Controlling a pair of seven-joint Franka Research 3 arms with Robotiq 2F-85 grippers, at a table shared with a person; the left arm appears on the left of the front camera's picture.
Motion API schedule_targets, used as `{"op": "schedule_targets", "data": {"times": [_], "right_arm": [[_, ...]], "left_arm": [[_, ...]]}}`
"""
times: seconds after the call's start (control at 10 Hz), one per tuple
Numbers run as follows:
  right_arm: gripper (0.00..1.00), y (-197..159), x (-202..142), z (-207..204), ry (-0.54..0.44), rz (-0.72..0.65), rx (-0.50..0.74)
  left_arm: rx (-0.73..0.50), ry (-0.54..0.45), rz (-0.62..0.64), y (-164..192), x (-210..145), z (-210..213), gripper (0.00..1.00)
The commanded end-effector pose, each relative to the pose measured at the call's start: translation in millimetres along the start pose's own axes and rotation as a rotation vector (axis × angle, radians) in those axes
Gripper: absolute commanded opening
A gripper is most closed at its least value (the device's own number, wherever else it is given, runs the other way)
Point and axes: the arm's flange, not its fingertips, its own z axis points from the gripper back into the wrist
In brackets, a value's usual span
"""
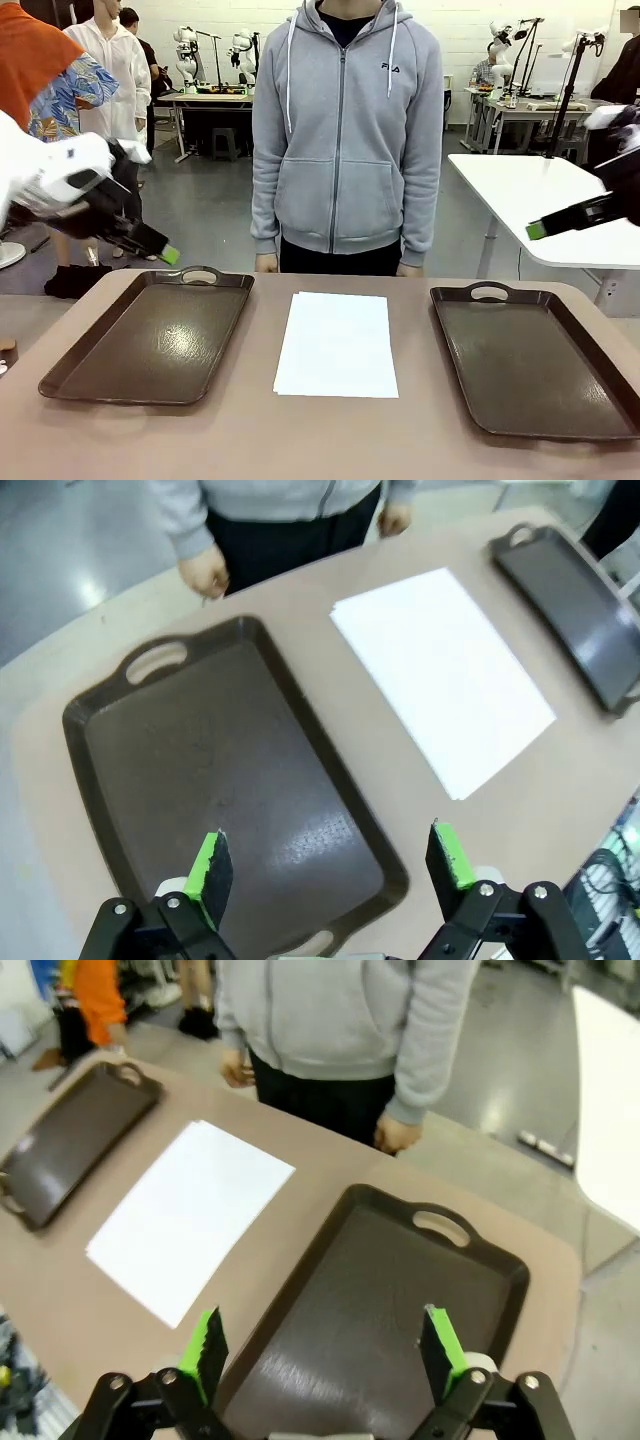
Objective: Sort the A4 documents.
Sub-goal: Receive the A4 Paper.
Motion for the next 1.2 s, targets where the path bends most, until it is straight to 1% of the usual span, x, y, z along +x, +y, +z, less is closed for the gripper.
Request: {"op": "schedule_targets", "data": {"times": [0.0,0.2,0.4,0.6,0.8,1.1], "right_arm": [[1.0,-8.6,-45.4,16.4,-0.023,0.044,0.145],[1.0,-11.8,-51.5,25.0,-0.069,0.035,0.173],[1.0,-12.7,-55.2,25.4,-0.094,0.035,0.188],[1.0,-14.3,-59.4,24.1,-0.101,0.026,0.195],[1.0,-17.6,-60.0,19.7,-0.084,0.021,0.195],[1.0,-16.9,-54.3,12.2,-0.055,0.035,0.187]], "left_arm": [[-0.078,-0.043,-0.037,-19.7,-84.4,20.3,1.0],[-0.059,-0.007,-0.033,-17.2,-88.6,18.3,1.0],[-0.049,0.038,0.029,-2.3,-95.2,11.0,1.0],[-0.05,0.039,0.073,7.6,-101.4,12.9,1.0],[-0.012,0.037,0.117,14.2,-112.1,15.1,1.0],[-0.024,0.03,0.128,14.0,-120.5,14.8,1.0]]}}
